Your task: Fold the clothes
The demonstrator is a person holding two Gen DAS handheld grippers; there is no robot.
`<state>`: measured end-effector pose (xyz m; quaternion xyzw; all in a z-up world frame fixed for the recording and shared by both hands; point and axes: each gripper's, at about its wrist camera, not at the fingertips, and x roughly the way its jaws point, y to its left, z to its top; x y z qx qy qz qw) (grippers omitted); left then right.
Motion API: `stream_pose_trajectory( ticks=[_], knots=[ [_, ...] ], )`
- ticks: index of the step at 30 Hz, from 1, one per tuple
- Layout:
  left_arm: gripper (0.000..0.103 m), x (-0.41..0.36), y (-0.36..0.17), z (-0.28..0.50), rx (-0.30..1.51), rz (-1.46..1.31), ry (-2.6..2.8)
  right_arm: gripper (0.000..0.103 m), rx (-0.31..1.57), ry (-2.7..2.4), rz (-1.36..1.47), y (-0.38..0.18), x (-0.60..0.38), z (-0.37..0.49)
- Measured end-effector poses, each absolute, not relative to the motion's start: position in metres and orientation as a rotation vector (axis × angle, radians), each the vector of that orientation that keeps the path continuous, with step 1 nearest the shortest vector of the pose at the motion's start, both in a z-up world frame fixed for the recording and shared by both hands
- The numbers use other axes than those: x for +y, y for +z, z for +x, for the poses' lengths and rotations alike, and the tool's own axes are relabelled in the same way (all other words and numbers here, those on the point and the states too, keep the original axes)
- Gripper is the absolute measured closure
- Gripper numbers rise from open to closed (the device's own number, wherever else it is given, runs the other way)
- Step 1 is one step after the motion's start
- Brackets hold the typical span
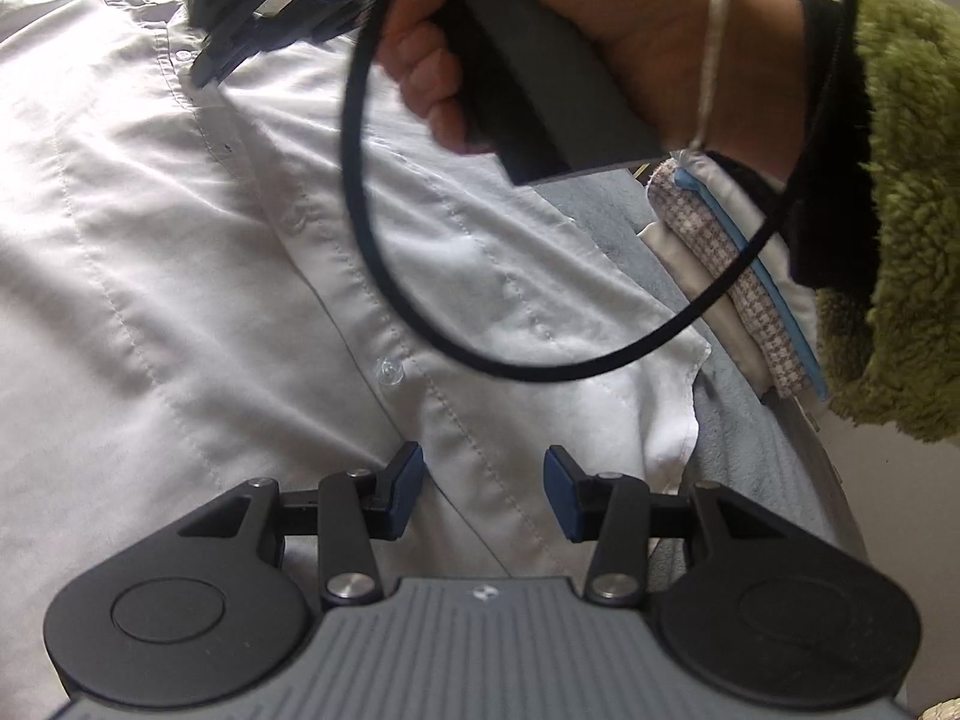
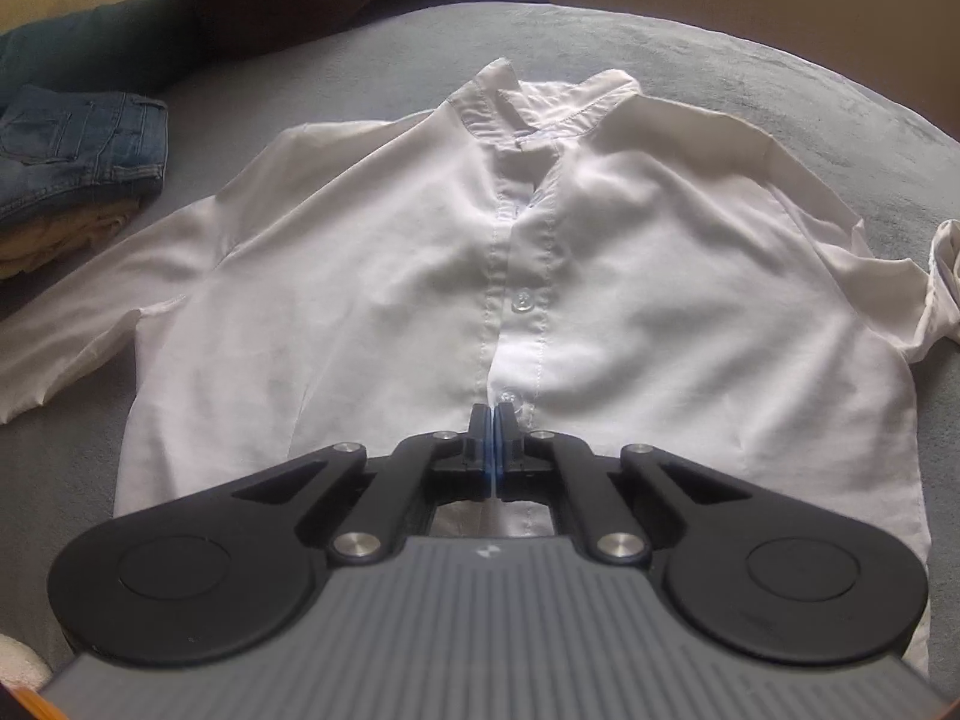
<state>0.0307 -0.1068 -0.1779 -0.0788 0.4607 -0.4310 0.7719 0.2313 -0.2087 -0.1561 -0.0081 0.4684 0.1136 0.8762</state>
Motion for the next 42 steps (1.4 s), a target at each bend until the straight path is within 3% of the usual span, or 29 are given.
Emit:
stream_pose_trajectory(
  ticks=[6, 11, 19, 24, 27, 35, 42],
  knots=[
    [0.058, -0.105, -0.178, 0.026, 0.982, -0.149, -0.944, 0.100, 1.017, 0.256, 0.081, -0.173, -0.215, 0.233],
    [0.058, -0.101, -0.178, 0.025, 0.990, -0.165, -0.953, 0.085, 0.949, 0.176, 0.289, -0.128, -0.278, 0.198],
    [0.059, -0.099, -0.178, 0.028, 1.015, -0.185, -0.952, 0.081, 0.931, -0.234, 0.462, -0.079, -0.425, 0.003],
    [0.061, -0.101, -0.177, 0.024, 1.009, -0.149, -0.936, 0.080, 0.940, -0.413, 0.624, -0.085, -0.444, -0.124],
    [0.061, -0.100, -0.175, 0.019, 0.988, -0.108, -0.940, 0.080, 0.928, -0.441, 0.662, -0.089, -0.432, -0.159],
    [0.062, -0.091, -0.159, 0.011, 0.933, -0.052, -0.916, 0.080, 0.952, -0.229, 0.361, -0.082, -0.413, -0.084],
    [0.062, -0.137, -0.145, 0.004, 0.909, 0.034, -1.014, 0.082, 1.085, 0.063, 0.139, -0.148, -0.384, -0.024]
  ],
)
